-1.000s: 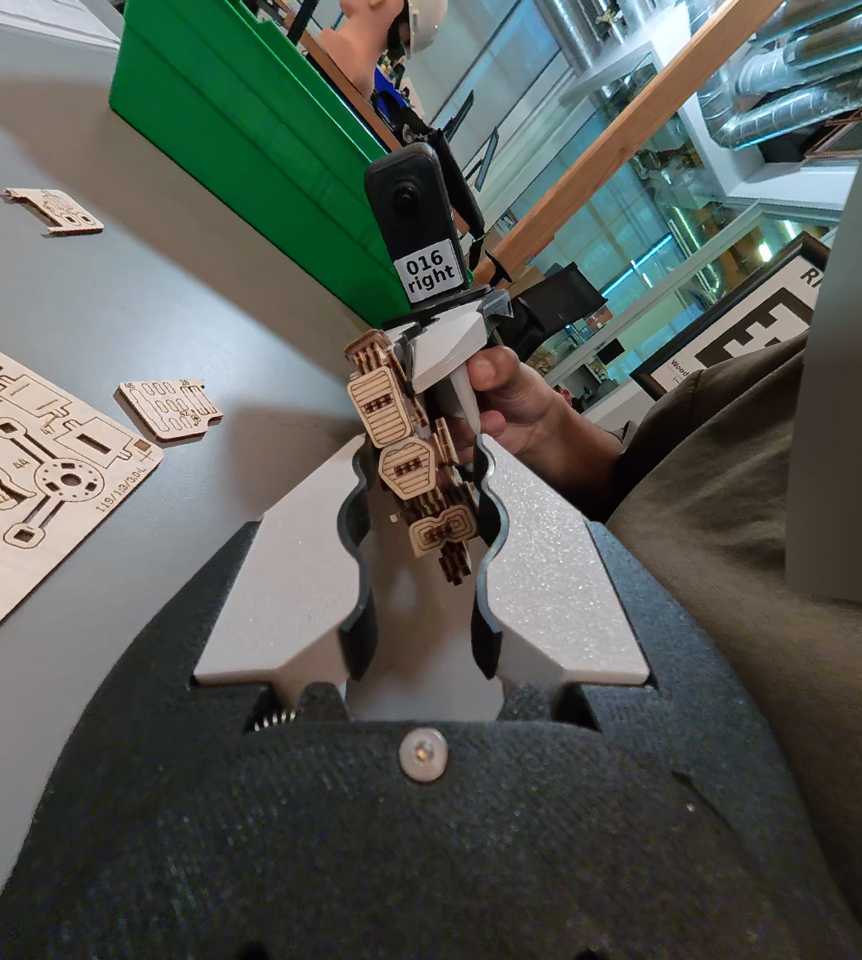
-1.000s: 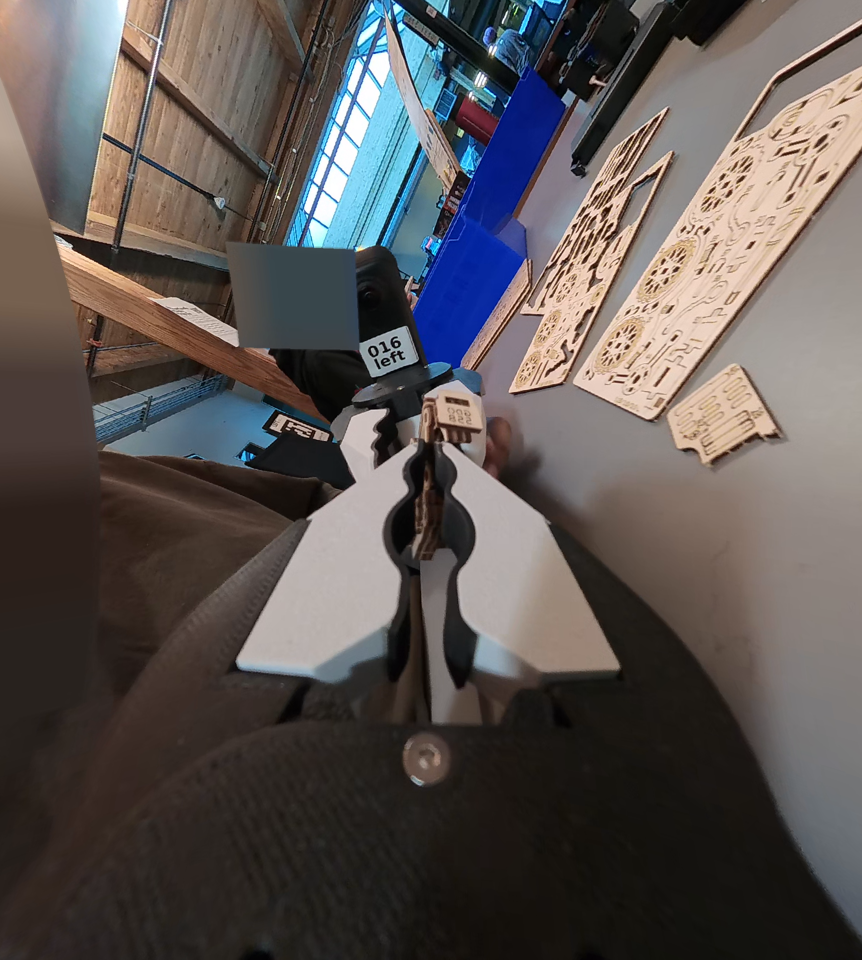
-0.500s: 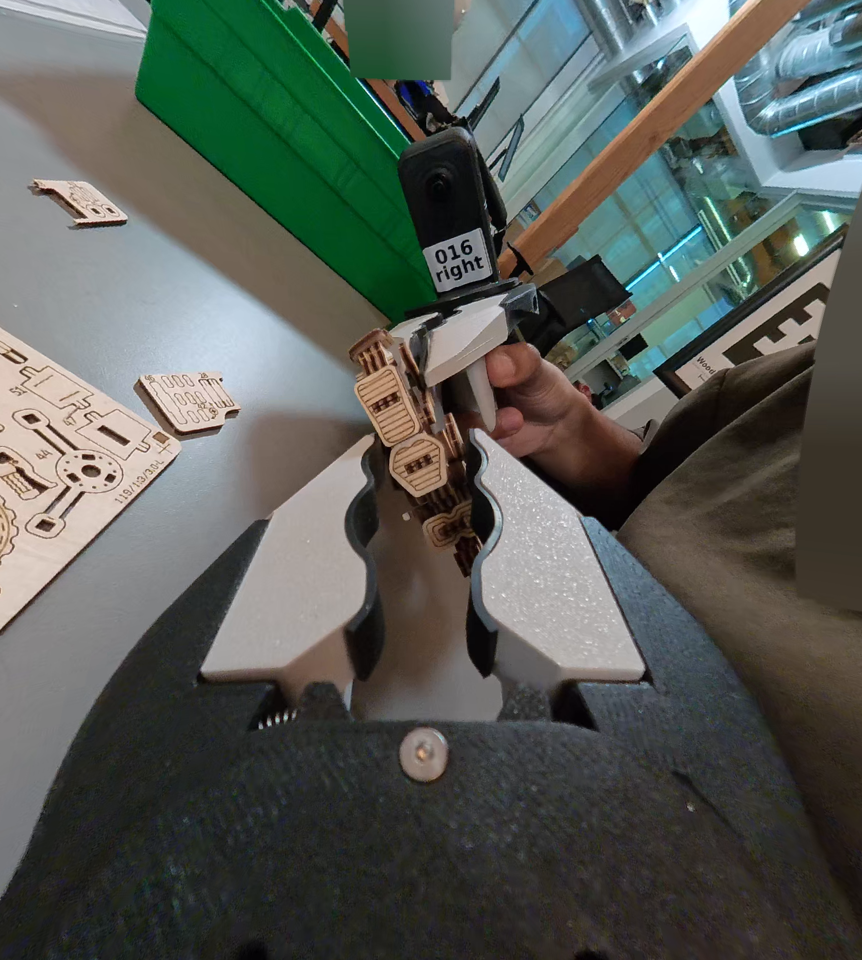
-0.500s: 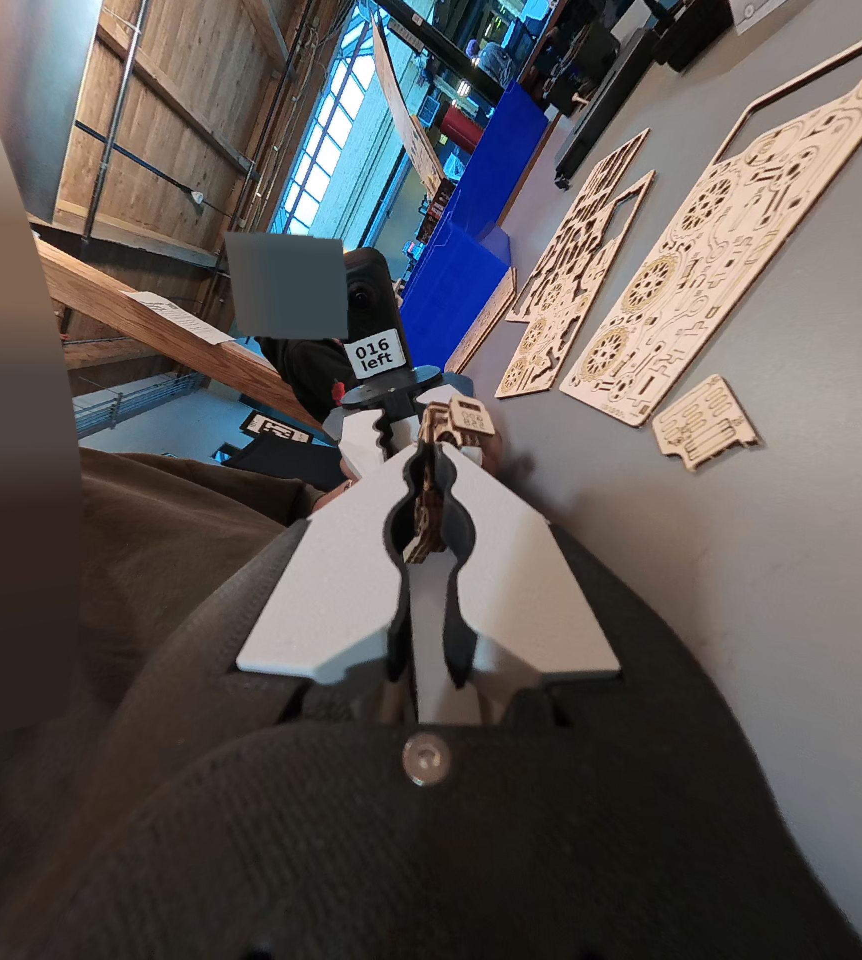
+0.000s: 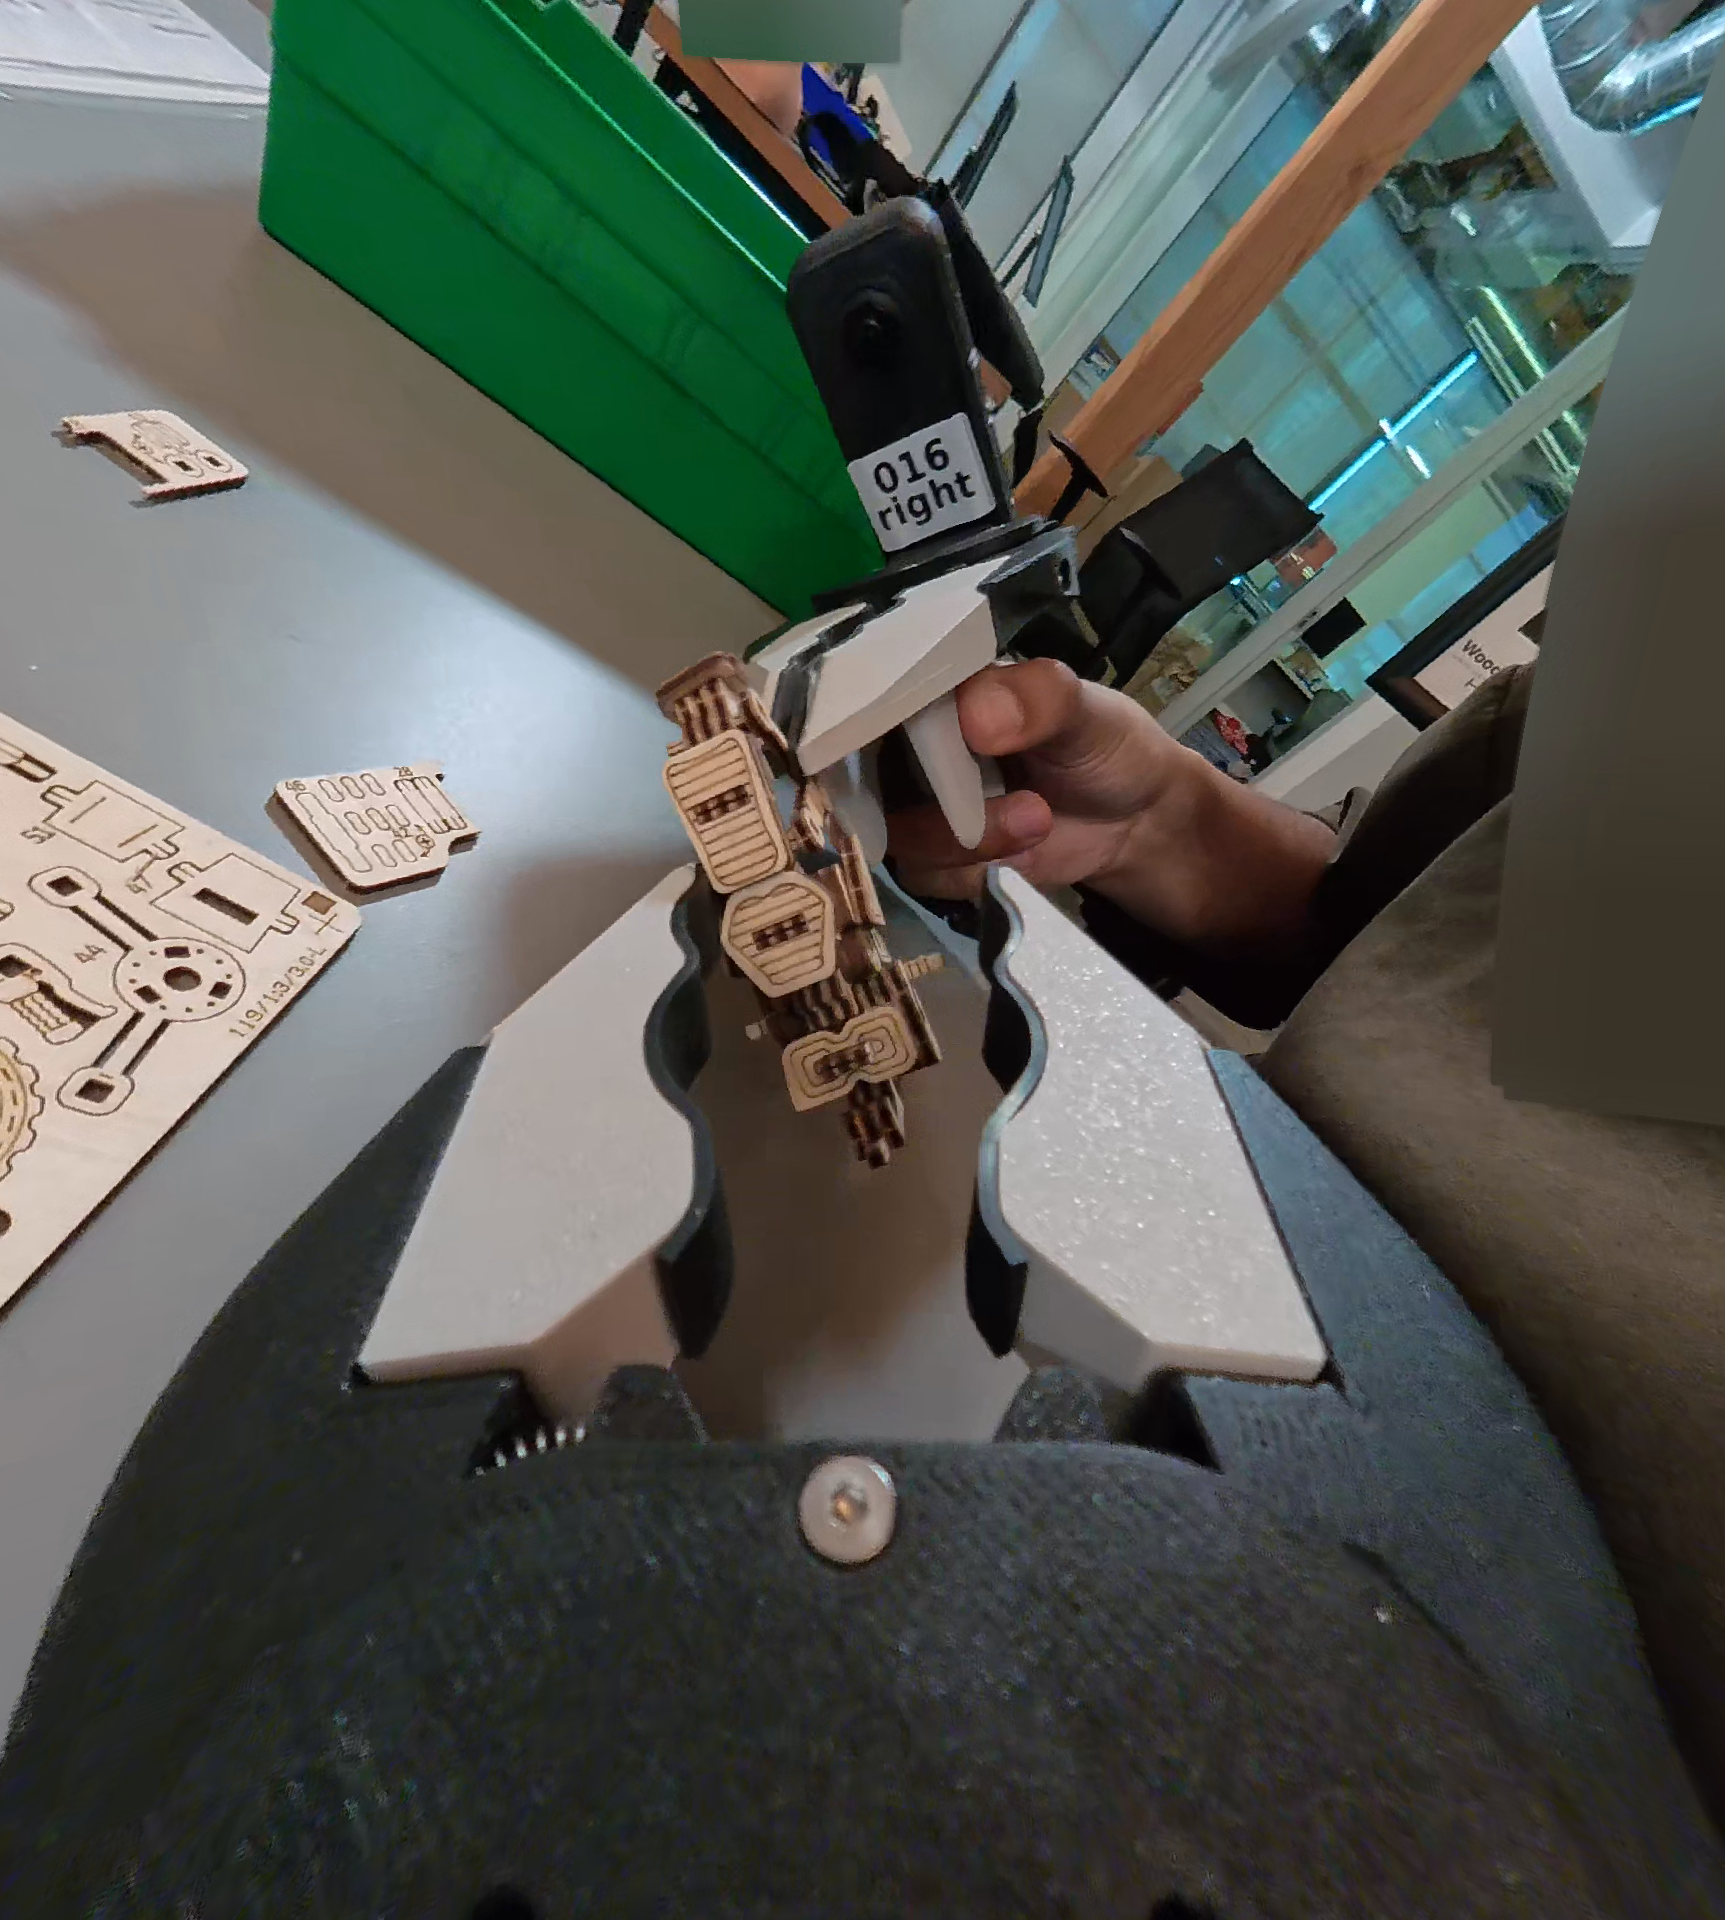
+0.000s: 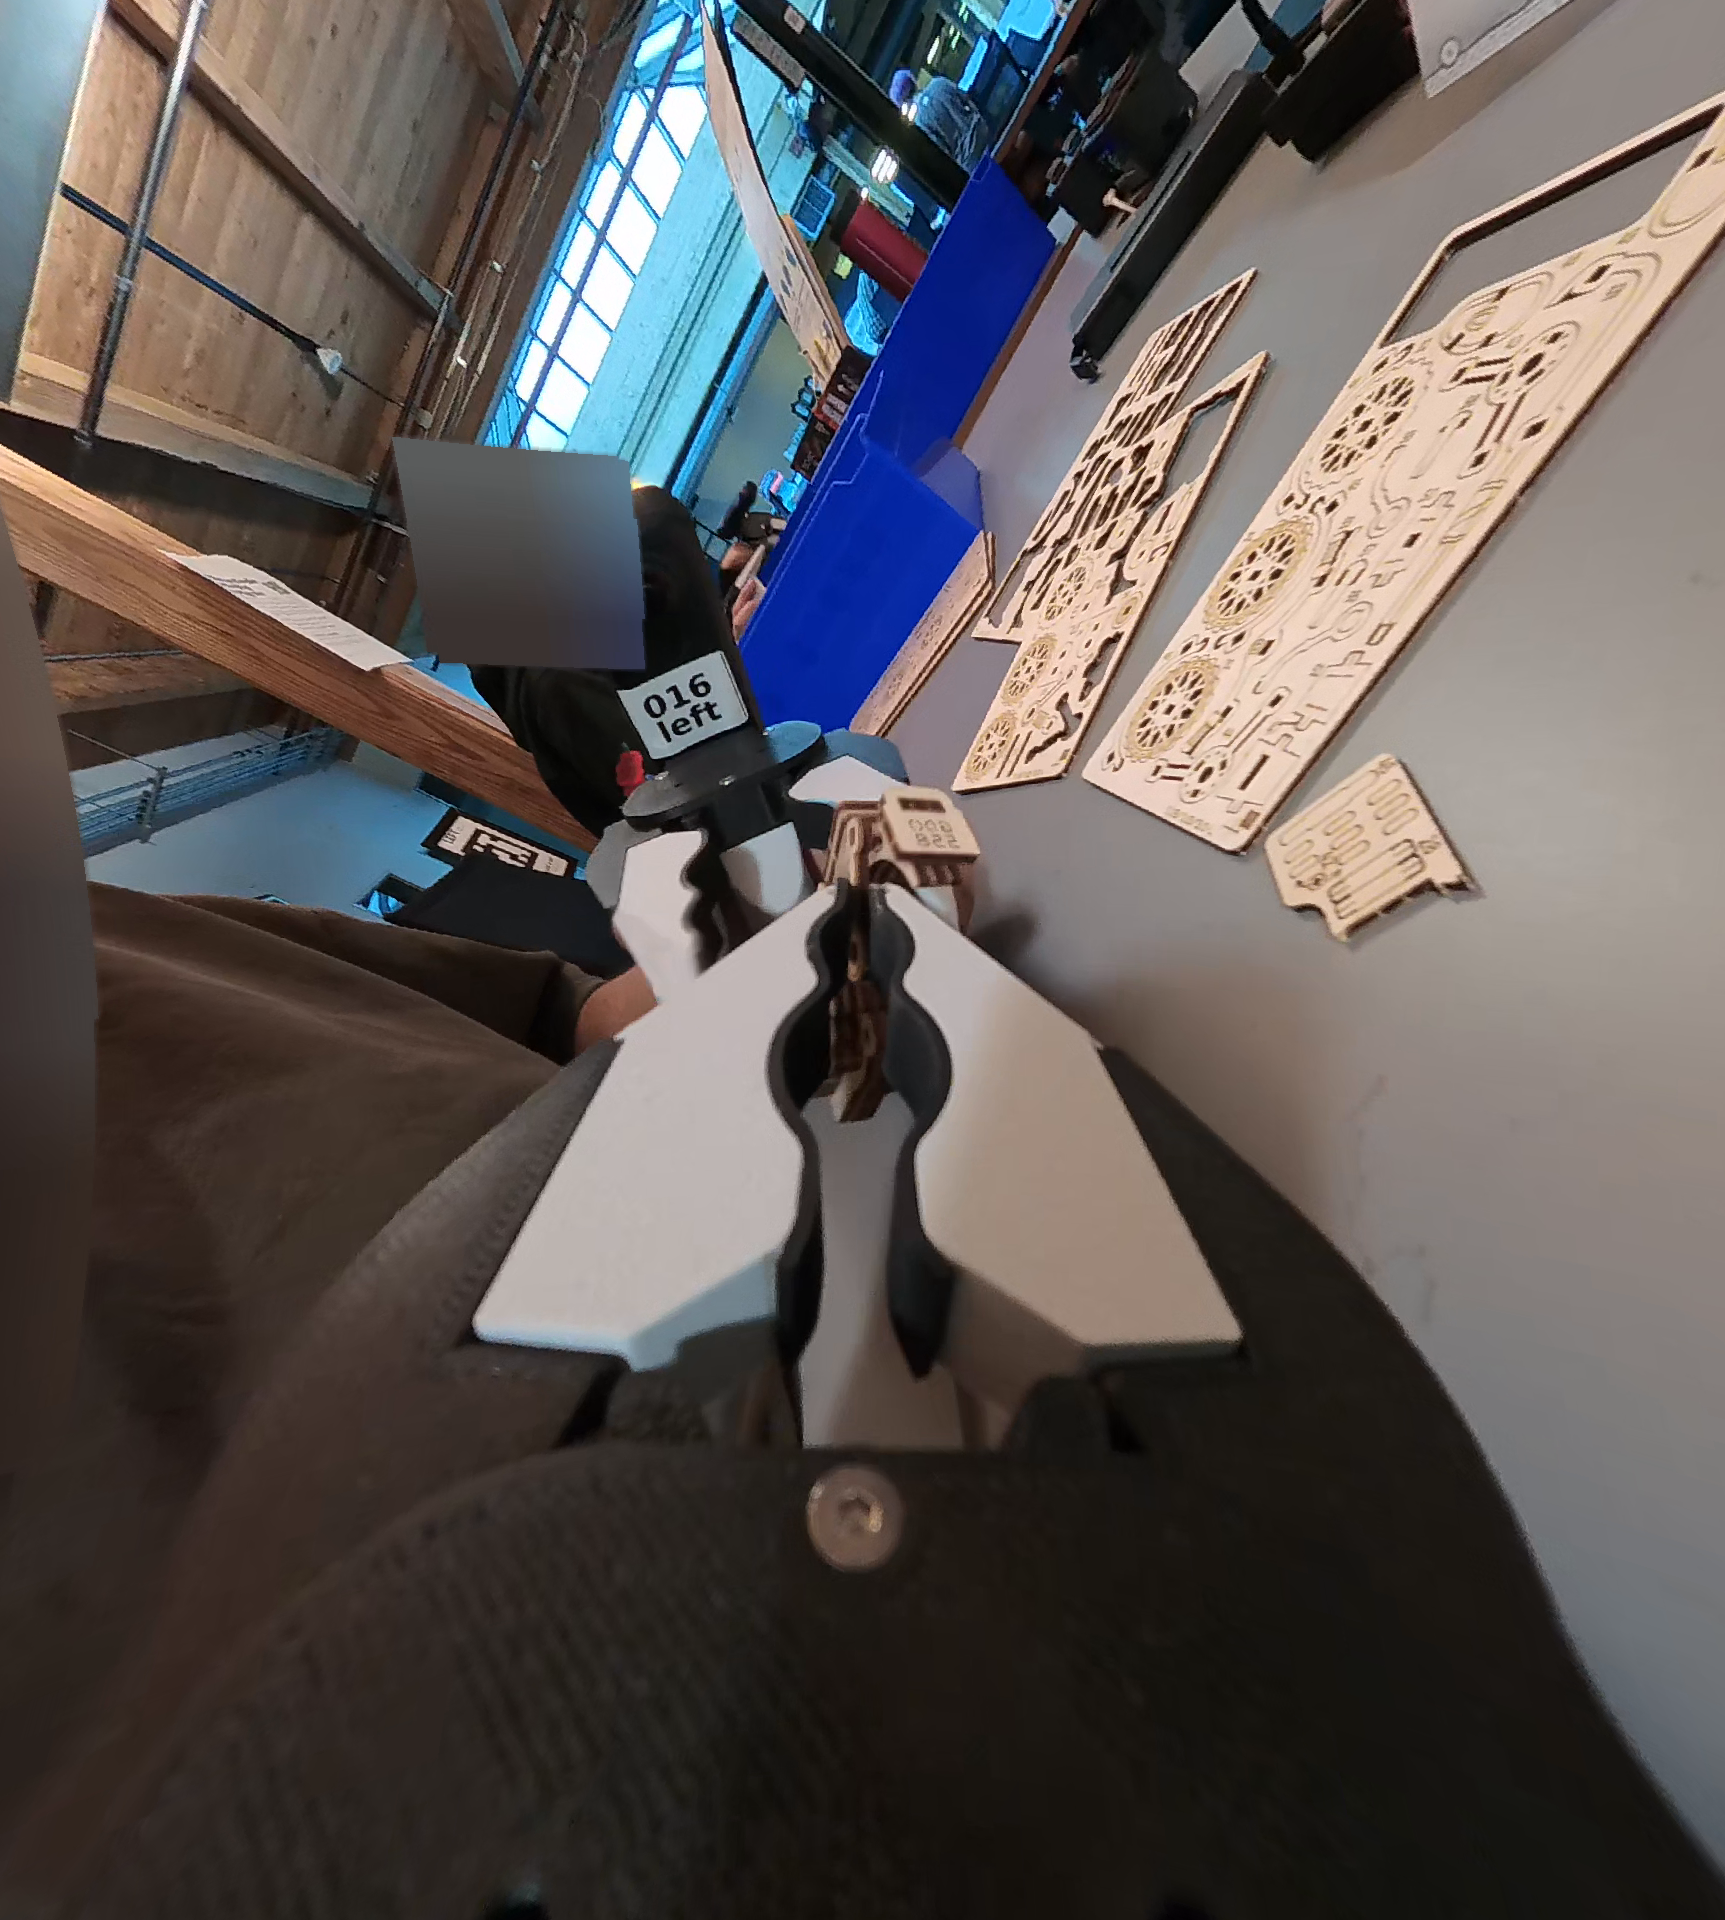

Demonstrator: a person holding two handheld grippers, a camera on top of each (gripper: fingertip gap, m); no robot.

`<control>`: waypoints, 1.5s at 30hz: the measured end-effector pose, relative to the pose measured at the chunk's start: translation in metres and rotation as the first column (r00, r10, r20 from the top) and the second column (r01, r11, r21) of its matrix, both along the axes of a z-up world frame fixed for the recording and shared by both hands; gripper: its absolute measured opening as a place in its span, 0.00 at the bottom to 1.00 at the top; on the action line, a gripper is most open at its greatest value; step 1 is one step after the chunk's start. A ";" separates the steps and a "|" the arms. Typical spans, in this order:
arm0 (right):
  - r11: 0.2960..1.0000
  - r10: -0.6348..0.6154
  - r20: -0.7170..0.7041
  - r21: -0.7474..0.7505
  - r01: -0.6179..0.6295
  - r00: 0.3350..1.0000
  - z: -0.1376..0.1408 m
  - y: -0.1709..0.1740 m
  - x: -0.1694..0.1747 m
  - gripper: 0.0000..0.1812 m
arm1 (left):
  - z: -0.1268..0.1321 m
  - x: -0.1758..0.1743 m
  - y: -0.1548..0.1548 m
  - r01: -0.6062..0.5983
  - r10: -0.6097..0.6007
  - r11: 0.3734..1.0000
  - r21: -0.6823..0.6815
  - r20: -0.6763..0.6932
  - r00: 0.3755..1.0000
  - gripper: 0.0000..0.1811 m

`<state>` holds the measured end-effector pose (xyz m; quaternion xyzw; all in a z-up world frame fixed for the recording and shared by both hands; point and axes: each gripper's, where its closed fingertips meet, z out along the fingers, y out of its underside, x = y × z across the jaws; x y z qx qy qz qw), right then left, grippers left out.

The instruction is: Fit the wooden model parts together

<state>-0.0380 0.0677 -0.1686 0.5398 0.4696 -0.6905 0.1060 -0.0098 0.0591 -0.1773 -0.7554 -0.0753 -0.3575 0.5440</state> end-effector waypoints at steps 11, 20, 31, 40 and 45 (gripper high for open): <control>1.000 -0.003 0.004 0.000 0.003 1.000 -0.001 0.001 0.000 0.00 | 0.004 -0.005 0.000 0.004 -0.003 1.000 -0.008 0.165 0.986 0.27; 1.000 0.005 0.006 -0.010 -0.005 1.000 -0.001 0.000 0.001 0.00 | -0.001 -0.008 0.001 -0.019 0.025 0.999 -0.038 0.171 0.985 0.17; 1.000 0.011 0.005 -0.027 -0.011 1.000 0.001 -0.001 0.002 0.00 | 0.000 -0.015 0.002 -0.069 0.070 0.998 -0.009 0.056 0.996 0.11; 0.997 0.026 -0.001 -0.070 -0.026 1.000 0.004 -0.002 0.004 0.00 | 0.002 -0.015 0.001 -0.071 0.071 0.997 0.019 0.006 0.997 0.11; 0.997 0.026 -0.023 -0.067 -0.028 0.999 0.007 -0.003 0.004 0.00 | 0.004 -0.015 0.000 -0.077 0.078 0.996 0.037 -0.016 0.997 0.10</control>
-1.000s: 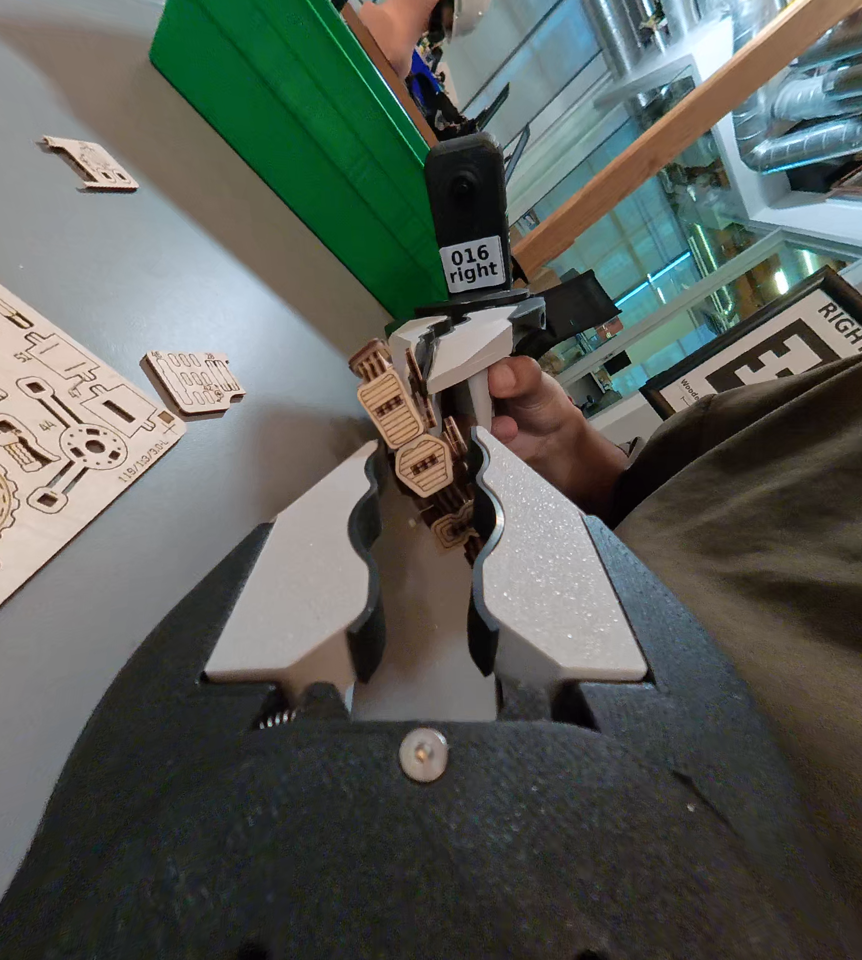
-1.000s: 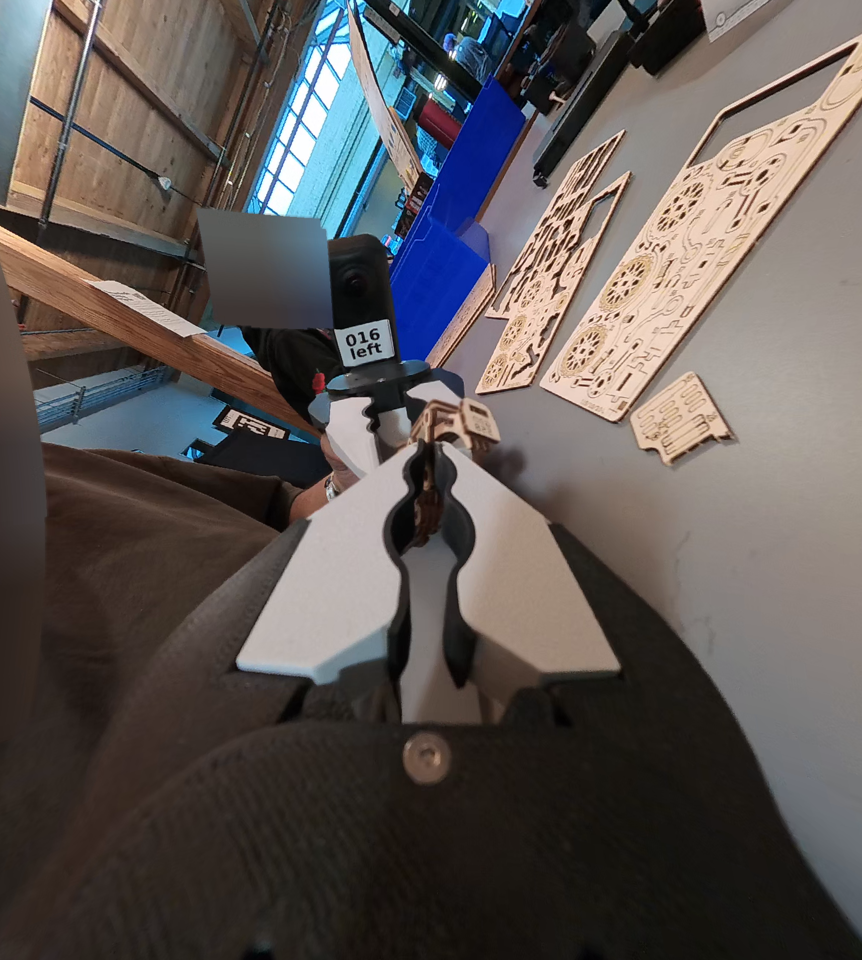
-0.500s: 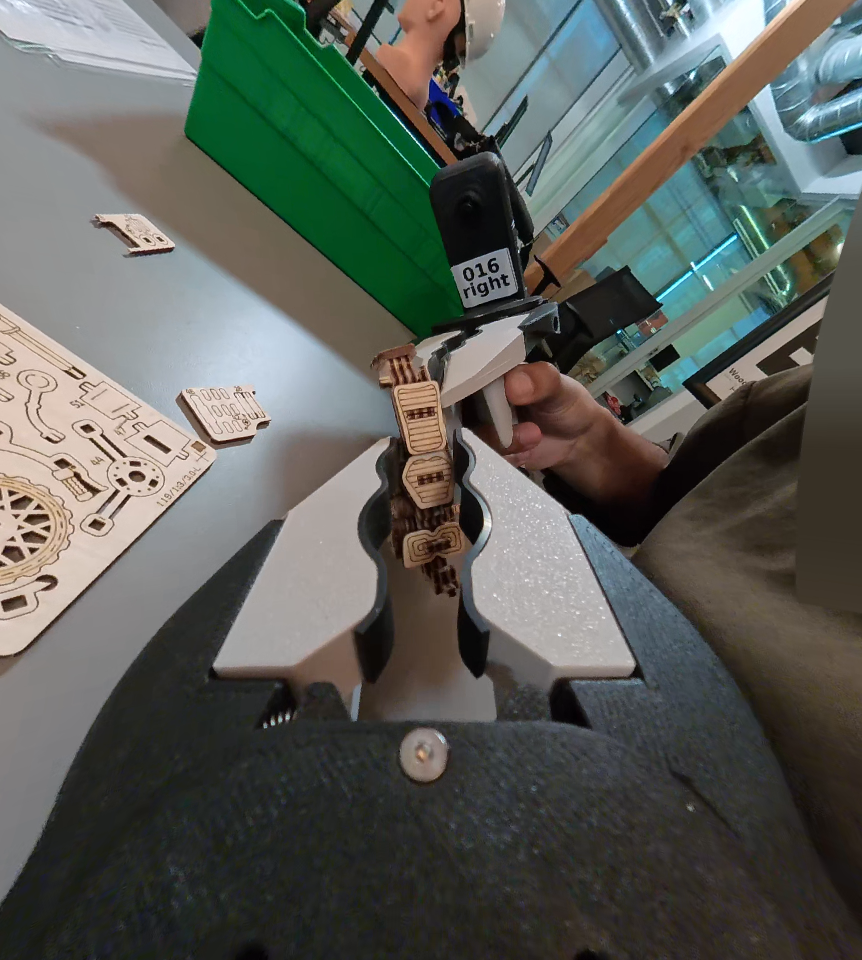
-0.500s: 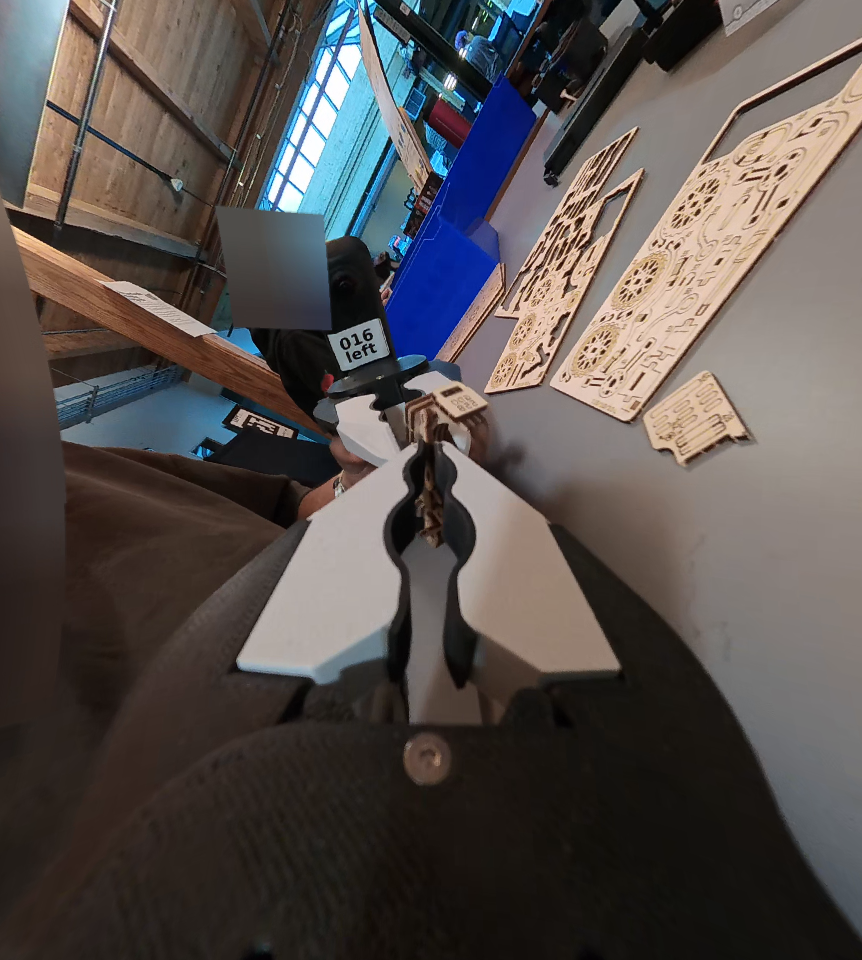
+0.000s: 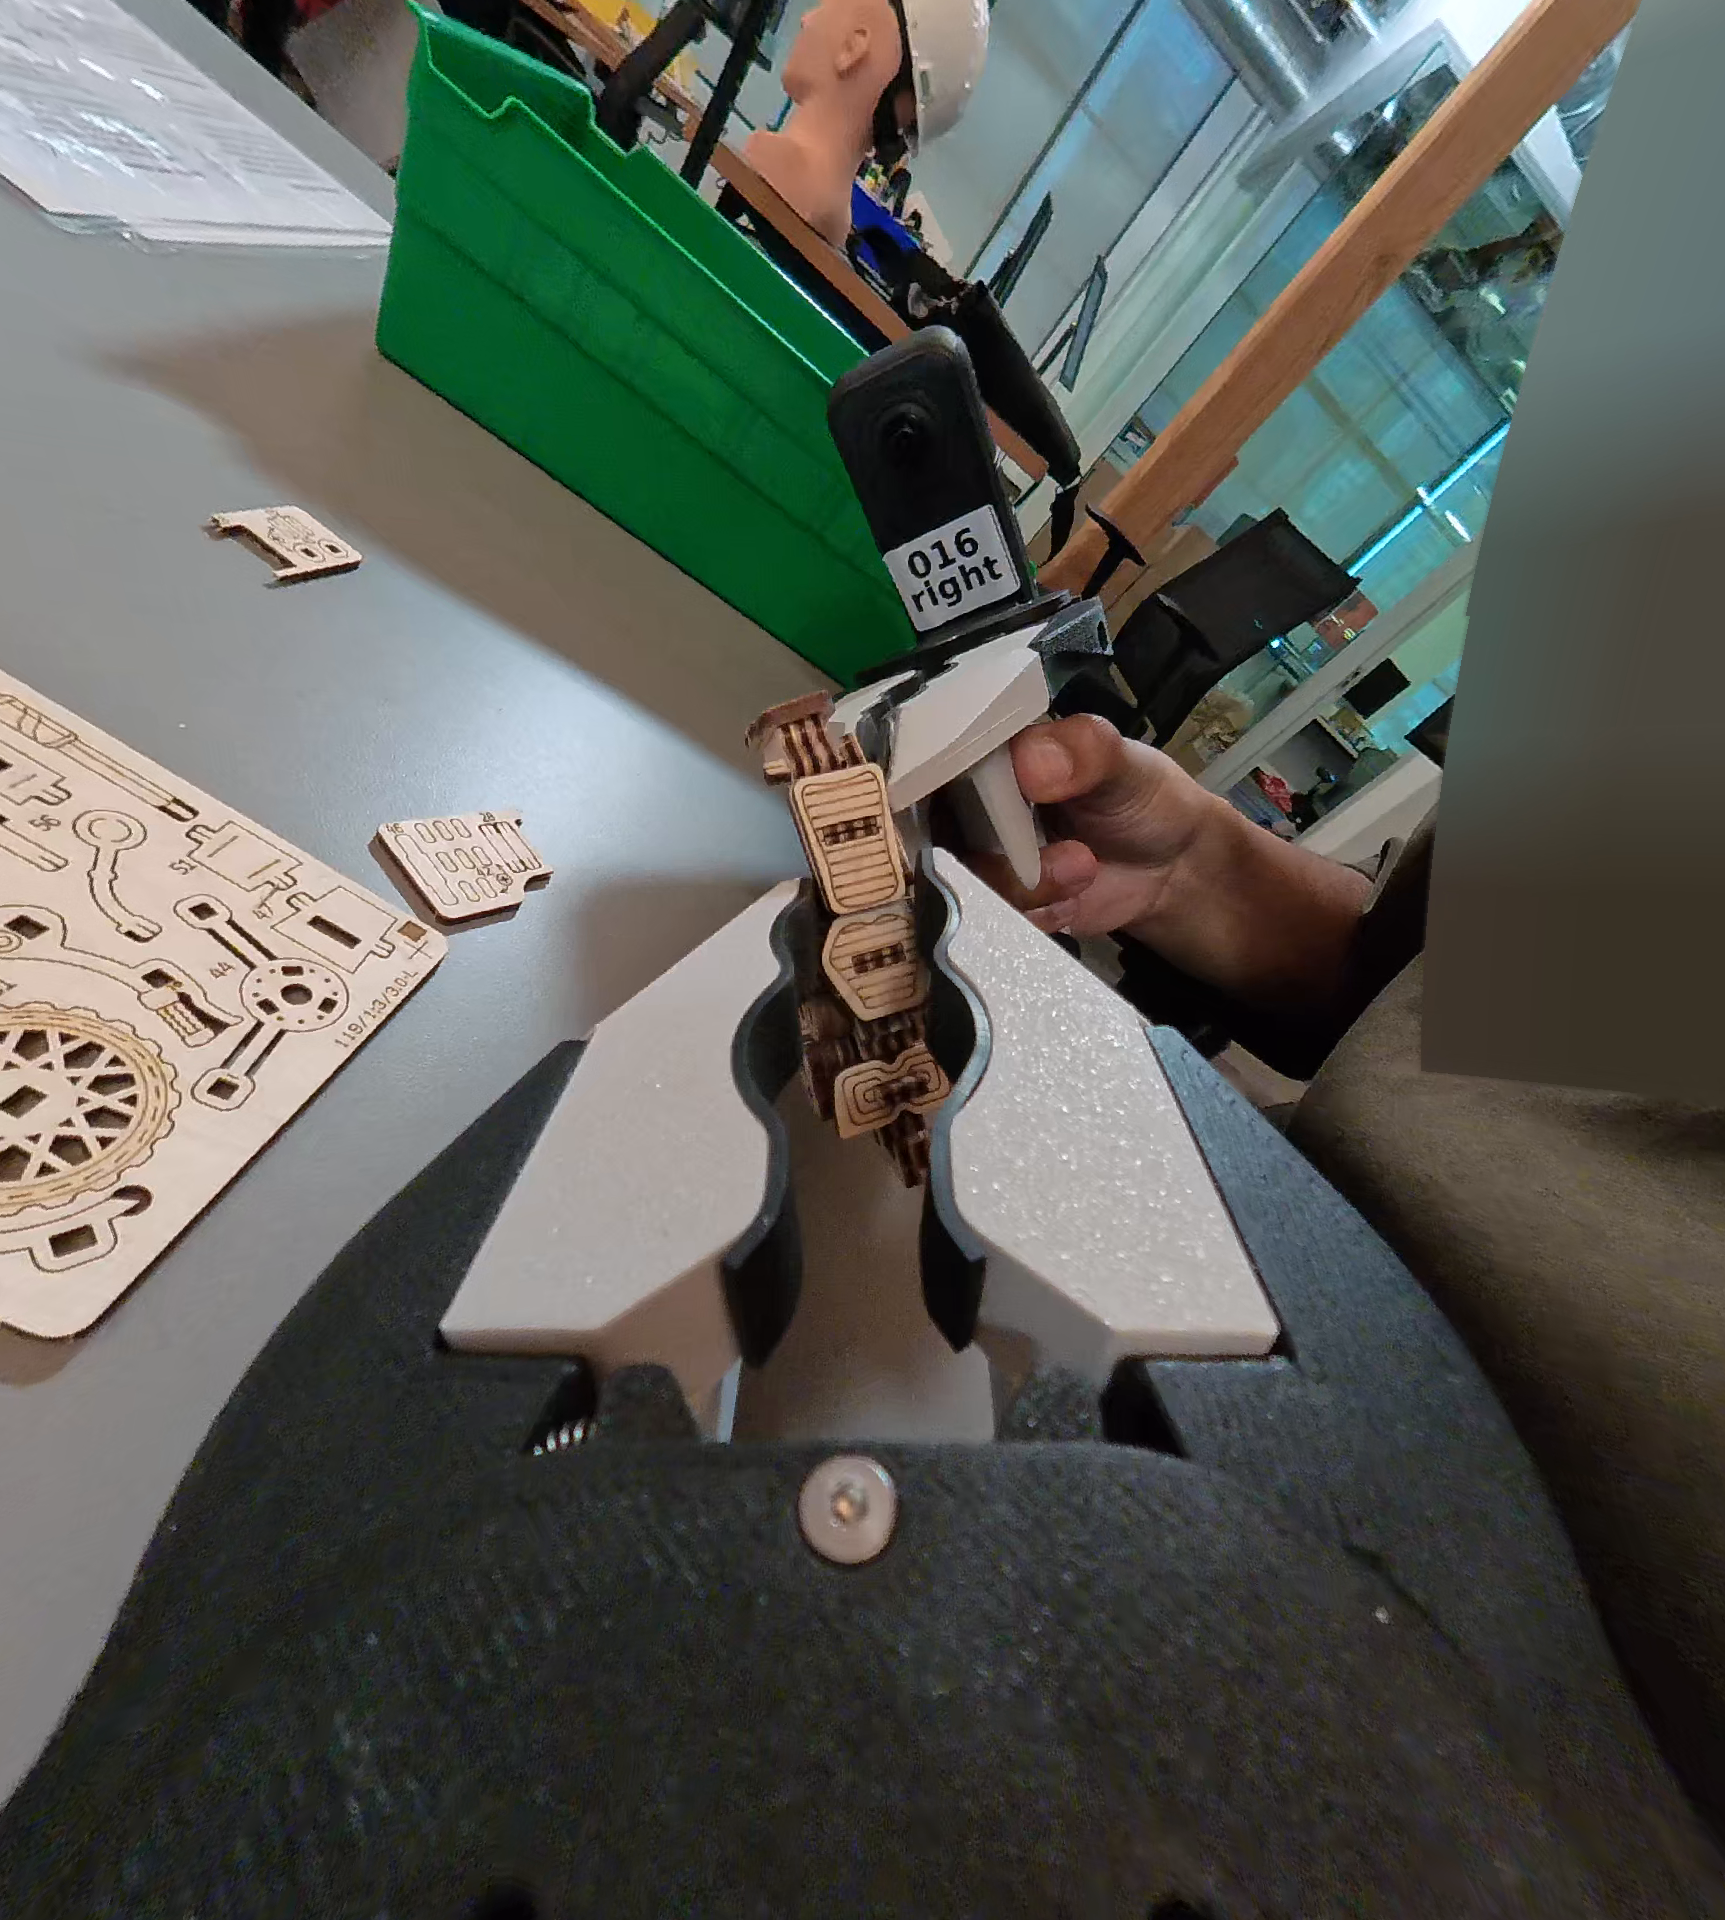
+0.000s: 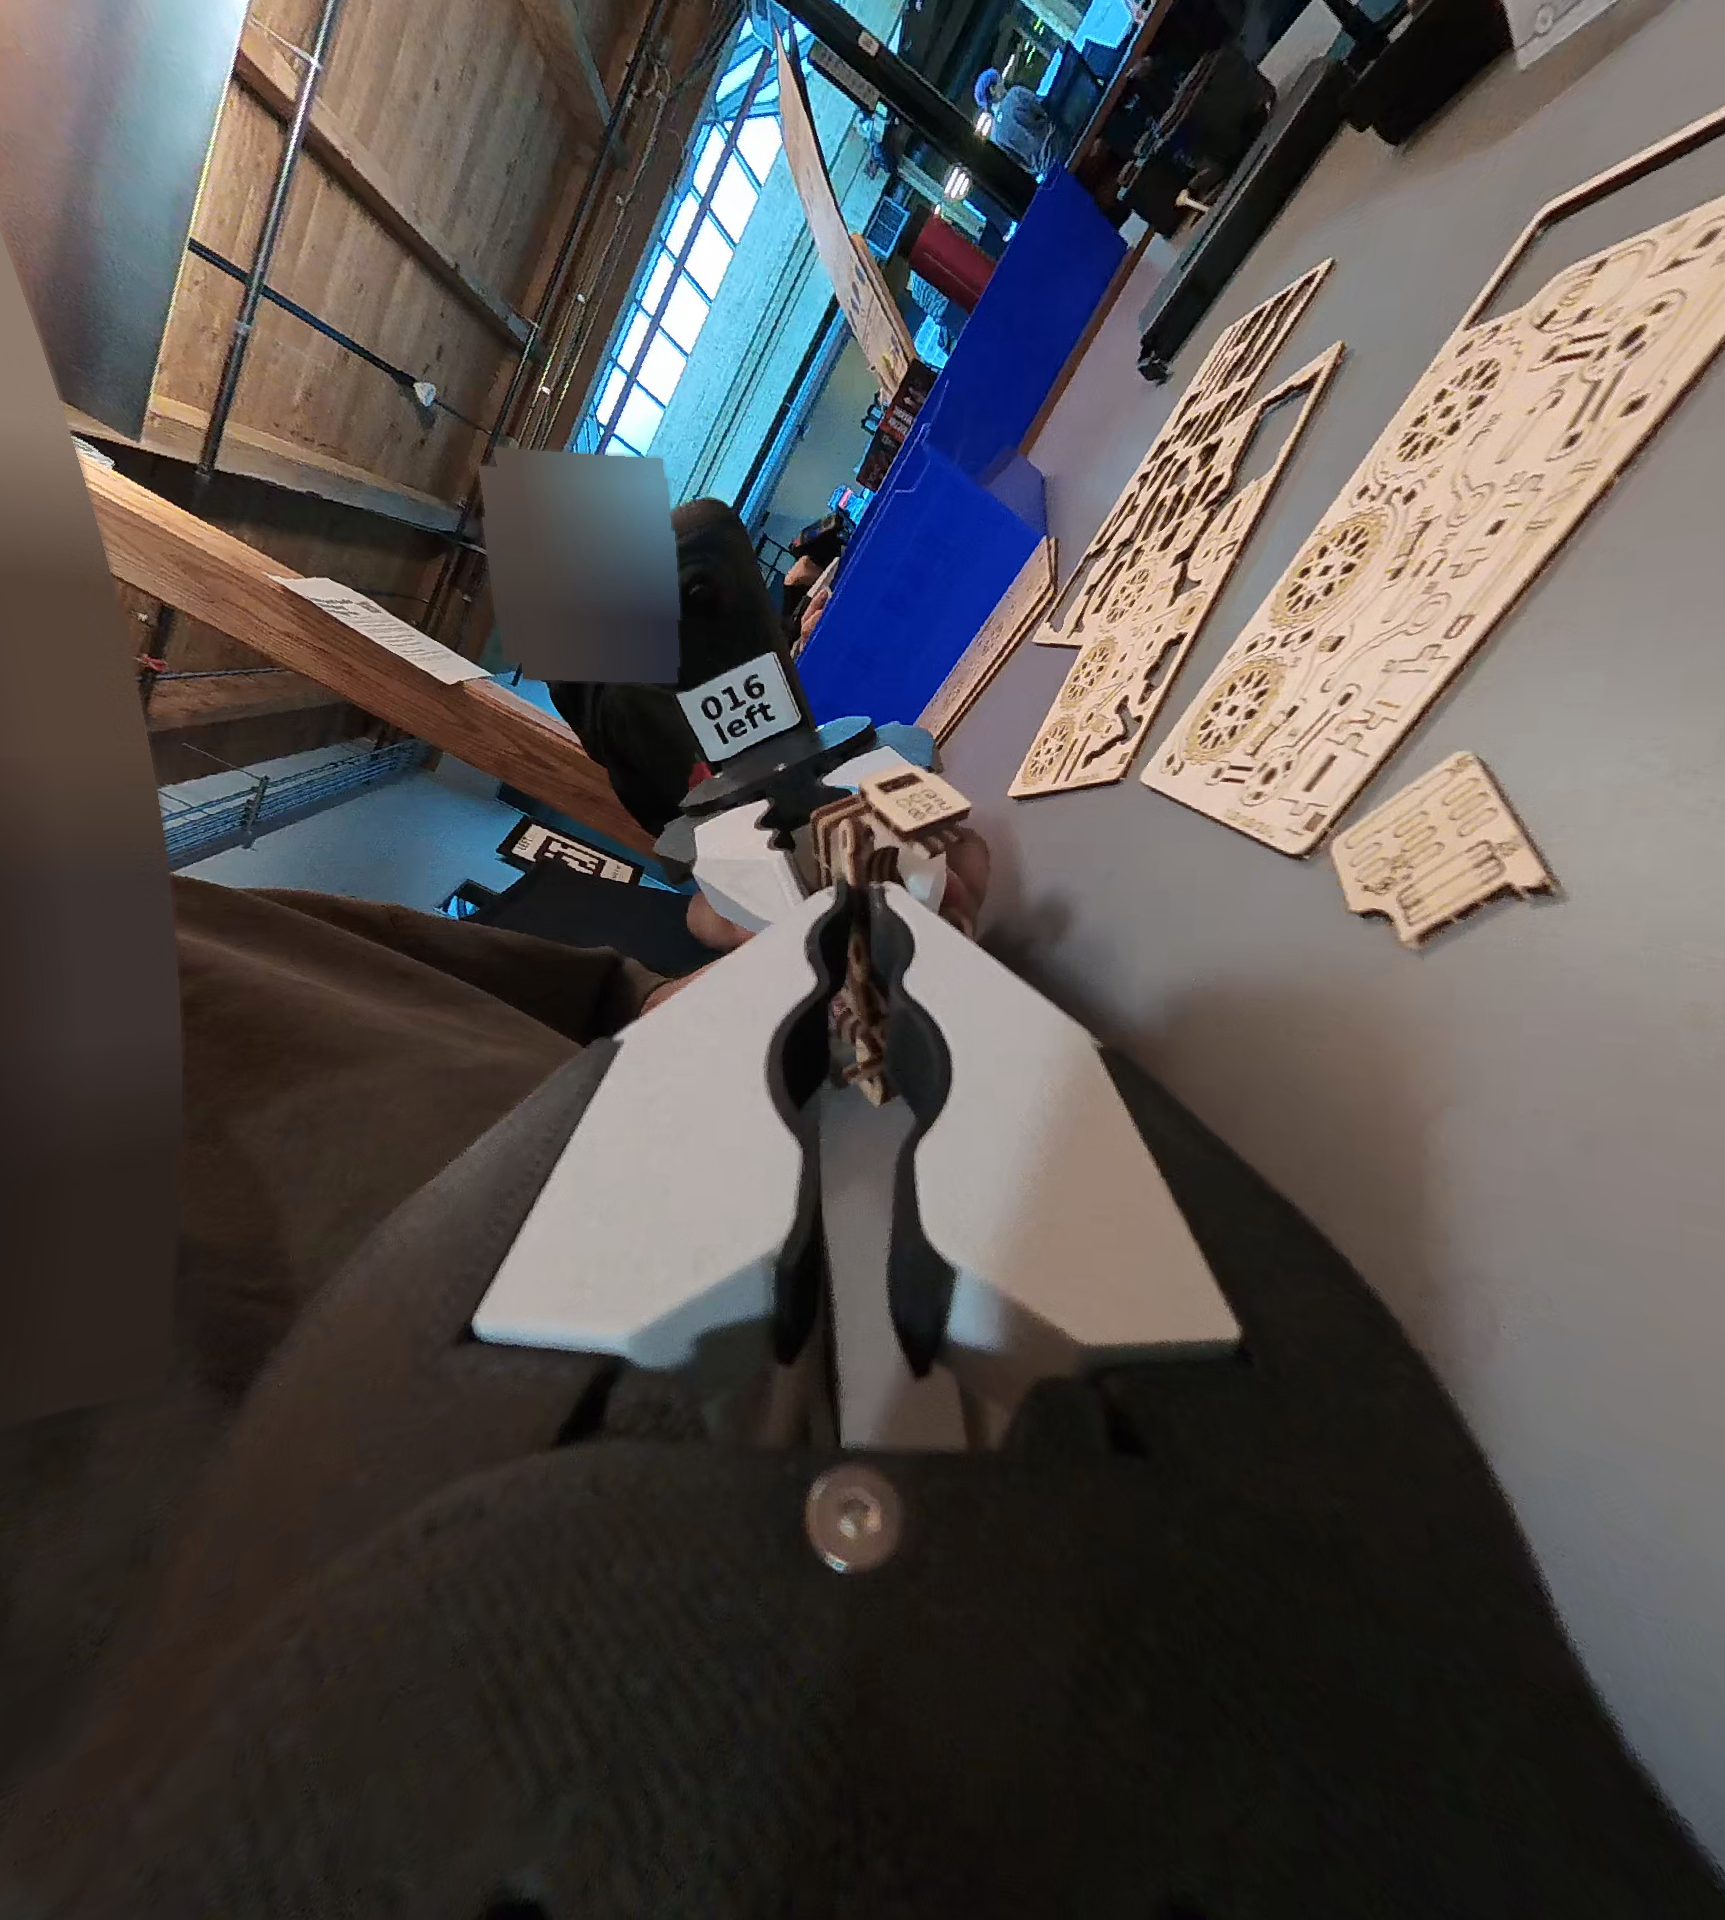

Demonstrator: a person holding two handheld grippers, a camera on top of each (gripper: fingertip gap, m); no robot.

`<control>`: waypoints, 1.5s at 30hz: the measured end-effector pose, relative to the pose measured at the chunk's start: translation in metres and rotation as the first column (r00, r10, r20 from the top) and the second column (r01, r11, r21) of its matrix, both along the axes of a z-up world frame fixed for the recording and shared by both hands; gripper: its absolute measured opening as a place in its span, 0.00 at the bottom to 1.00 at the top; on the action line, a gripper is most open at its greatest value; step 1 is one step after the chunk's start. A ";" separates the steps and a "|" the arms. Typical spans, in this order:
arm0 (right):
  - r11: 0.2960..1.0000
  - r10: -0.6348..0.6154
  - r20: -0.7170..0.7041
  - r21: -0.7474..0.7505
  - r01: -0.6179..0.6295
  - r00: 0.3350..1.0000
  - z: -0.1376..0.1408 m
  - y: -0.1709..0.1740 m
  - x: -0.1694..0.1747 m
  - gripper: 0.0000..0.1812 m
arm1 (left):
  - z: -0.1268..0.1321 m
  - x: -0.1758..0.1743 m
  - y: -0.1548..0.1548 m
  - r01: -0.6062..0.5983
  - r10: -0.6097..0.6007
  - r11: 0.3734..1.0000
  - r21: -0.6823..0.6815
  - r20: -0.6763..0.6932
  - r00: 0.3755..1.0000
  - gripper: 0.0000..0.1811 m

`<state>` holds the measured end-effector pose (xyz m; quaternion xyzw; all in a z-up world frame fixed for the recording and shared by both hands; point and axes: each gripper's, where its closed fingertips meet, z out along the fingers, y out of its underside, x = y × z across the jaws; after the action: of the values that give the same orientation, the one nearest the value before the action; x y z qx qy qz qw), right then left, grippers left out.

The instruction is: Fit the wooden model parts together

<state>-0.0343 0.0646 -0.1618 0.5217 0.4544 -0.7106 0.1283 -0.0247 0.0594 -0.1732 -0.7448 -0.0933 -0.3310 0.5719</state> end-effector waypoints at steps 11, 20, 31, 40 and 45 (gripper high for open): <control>0.999 -0.023 -0.049 0.026 0.024 0.999 0.006 0.000 -0.001 0.00 | 0.005 -0.001 0.001 -0.009 0.008 1.000 0.027 0.023 1.000 0.11; 0.998 -0.027 -0.069 0.061 0.031 0.997 0.009 -0.001 0.000 0.00 | 0.009 0.000 0.000 0.003 -0.007 0.998 0.064 0.052 0.999 0.11; 0.990 -0.052 -0.094 0.129 0.064 0.994 0.010 -0.003 -0.001 0.00 | 0.010 -0.005 -0.001 -0.009 0.003 0.998 0.065 0.092 0.996 0.10; 0.998 -0.033 -0.073 0.043 0.036 0.997 0.012 -0.004 0.000 0.00 | 0.011 -0.003 -0.003 0.020 -0.024 0.997 0.072 0.051 0.998 0.10; 1.000 -0.020 -0.067 0.001 0.020 0.998 0.013 -0.005 0.001 0.00 | 0.013 -0.002 -0.003 0.033 -0.036 0.996 0.085 0.036 0.999 0.10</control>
<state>-0.0331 0.0598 -0.1487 0.5024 0.4538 -0.7284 0.1055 -0.0267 0.0559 -0.1605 -0.7152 -0.0773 -0.3584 0.5950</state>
